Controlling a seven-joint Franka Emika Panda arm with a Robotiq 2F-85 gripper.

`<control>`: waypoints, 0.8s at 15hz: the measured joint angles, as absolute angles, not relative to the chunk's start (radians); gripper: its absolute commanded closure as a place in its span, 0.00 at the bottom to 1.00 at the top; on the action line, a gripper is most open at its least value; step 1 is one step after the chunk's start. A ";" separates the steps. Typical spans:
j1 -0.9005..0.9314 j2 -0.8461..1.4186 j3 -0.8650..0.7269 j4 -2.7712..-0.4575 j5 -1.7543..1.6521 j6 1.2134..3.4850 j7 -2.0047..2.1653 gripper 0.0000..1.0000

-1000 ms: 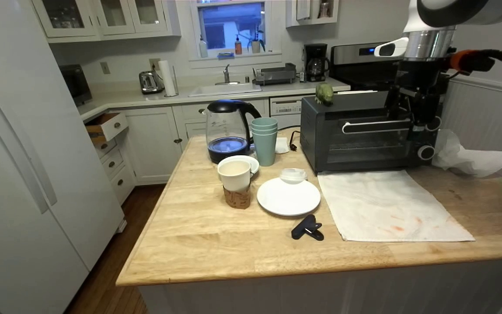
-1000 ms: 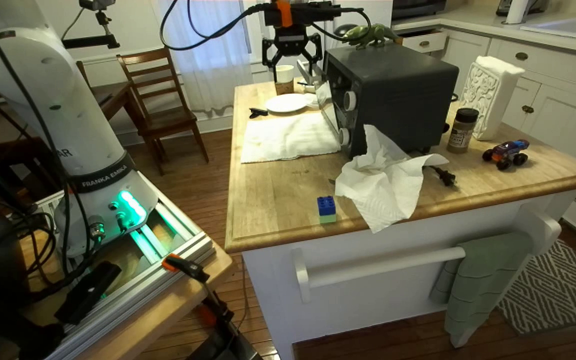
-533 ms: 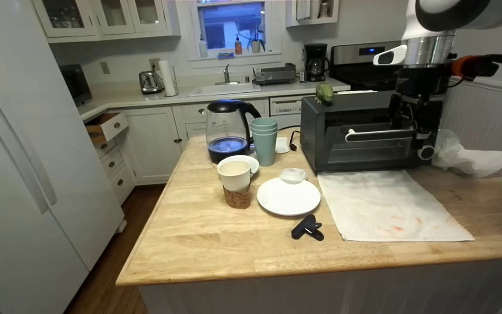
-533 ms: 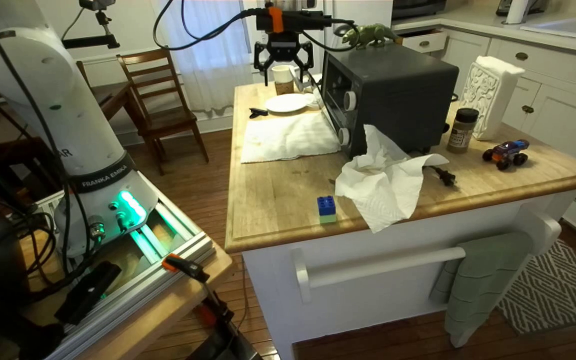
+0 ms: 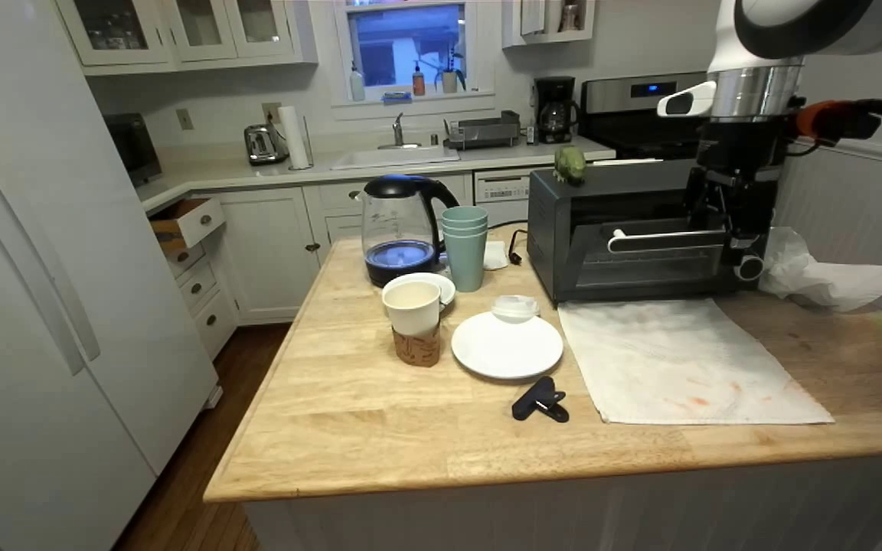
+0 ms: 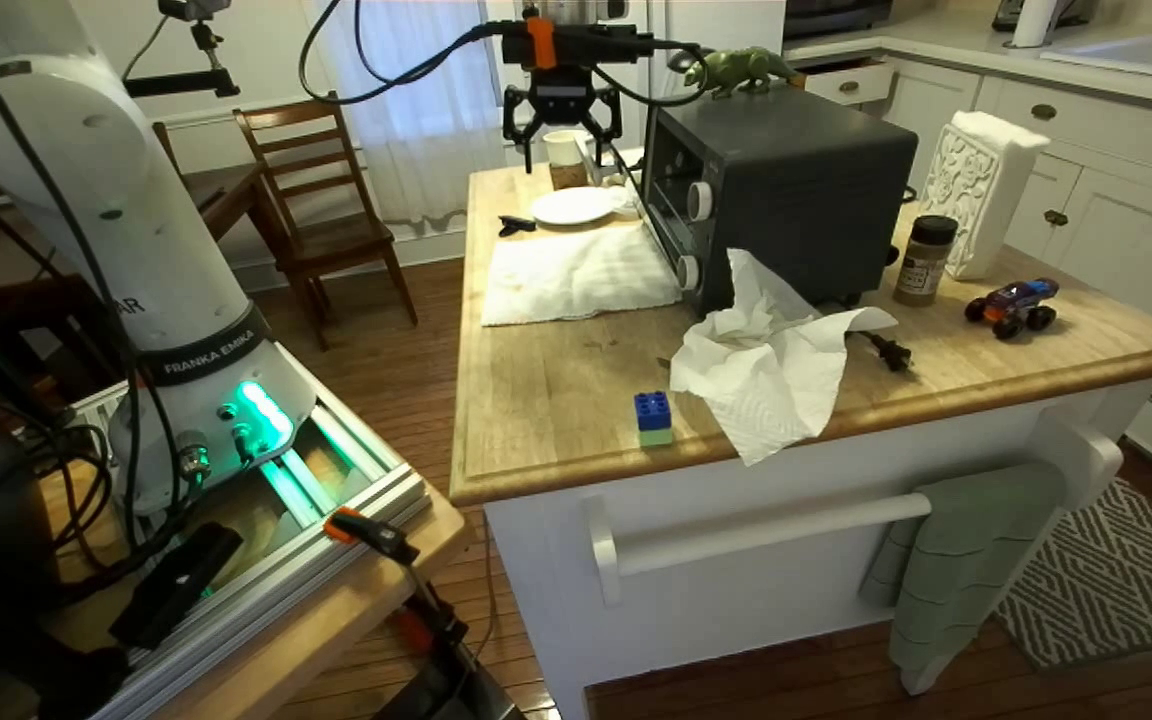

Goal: Pull down the mini oven door

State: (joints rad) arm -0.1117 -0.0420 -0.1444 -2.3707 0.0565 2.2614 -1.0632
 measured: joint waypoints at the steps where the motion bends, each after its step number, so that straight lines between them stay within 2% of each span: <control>1: -0.112 -0.048 -0.143 -2.382 0.054 2.278 -1.060 0.00; 12: -0.072 -0.206 -0.104 -2.505 0.032 2.310 -0.976 0.00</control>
State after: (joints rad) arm -0.0715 -0.2056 -0.1039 -2.5055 0.0315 2.3102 -0.9760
